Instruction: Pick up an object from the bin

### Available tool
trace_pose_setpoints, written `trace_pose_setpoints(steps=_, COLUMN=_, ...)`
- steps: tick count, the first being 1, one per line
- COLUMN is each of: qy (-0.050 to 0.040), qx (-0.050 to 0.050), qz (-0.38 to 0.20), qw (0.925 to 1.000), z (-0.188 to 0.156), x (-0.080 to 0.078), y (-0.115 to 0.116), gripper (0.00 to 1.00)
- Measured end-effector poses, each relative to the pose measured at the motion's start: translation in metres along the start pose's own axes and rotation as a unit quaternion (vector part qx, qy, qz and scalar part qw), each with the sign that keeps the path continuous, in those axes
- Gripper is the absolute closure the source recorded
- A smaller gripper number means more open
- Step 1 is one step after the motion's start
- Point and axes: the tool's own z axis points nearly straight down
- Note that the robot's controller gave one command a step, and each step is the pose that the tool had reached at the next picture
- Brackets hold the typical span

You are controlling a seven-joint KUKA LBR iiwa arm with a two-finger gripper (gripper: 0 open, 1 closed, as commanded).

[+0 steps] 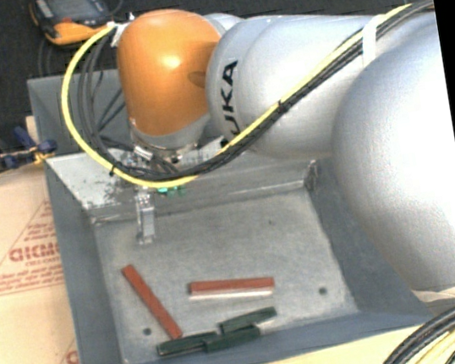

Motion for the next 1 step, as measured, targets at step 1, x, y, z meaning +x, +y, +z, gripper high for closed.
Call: trace_pose_setpoints(steps=1, qy=-0.0043, qx=-0.001, qz=0.002, qw=1.0, z=-0.0057, x=-0.0018, y=-0.0011, gripper=0.0)
